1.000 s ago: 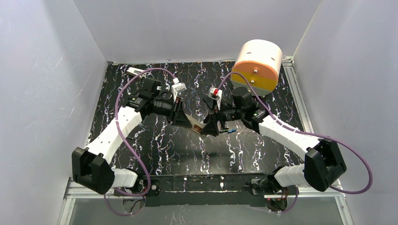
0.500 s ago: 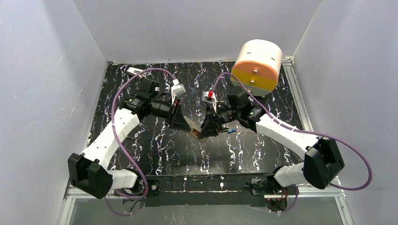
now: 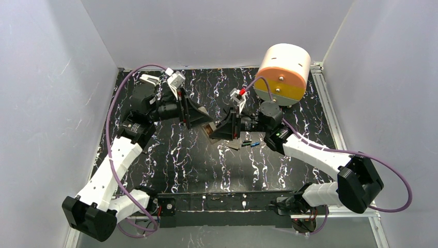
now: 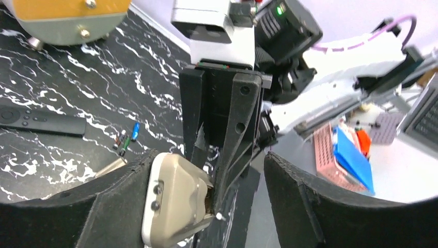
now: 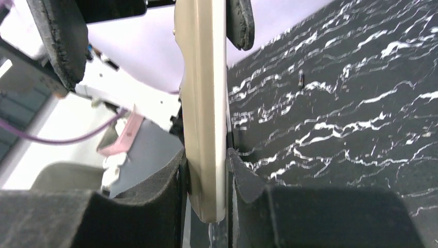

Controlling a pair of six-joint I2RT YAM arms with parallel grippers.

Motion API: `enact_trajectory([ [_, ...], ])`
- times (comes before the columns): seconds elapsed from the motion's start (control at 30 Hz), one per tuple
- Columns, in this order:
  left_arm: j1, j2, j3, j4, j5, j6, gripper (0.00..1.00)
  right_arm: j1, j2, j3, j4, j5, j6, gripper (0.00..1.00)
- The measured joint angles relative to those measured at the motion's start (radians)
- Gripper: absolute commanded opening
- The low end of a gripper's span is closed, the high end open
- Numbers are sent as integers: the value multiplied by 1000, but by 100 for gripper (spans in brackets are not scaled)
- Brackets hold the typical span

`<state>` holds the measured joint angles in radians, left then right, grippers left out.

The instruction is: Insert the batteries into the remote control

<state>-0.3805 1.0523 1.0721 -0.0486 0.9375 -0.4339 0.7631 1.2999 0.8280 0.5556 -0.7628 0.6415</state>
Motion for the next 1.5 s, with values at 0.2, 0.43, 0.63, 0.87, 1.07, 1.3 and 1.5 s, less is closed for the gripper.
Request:
enact_trajectory([
  [0.2, 6, 6, 0, 118, -87, -182, 45, -1, -6, -10, 140, 123, 120, 15],
  [0.43, 10, 8, -56, 227, -180, -357, 40, 0, 3, -22, 266, 234, 246, 16],
  [0.63, 10, 10, -90, 303, -205, -432, 50, -3, 27, -33, 324, 248, 306, 16],
  [0.87, 10, 20, -102, 359, -215, -466, 49, -3, 34, -40, 354, 238, 340, 16],
  [1.07, 10, 27, -102, 378, -219, -467, 41, -3, 37, -41, 381, 212, 355, 16],
  [1.3, 10, 39, -103, 393, -217, -467, 35, -6, 37, -41, 373, 195, 350, 17],
  [1.5, 11, 39, -117, 415, -195, -449, 0, -11, 40, -41, 352, 174, 374, 54],
])
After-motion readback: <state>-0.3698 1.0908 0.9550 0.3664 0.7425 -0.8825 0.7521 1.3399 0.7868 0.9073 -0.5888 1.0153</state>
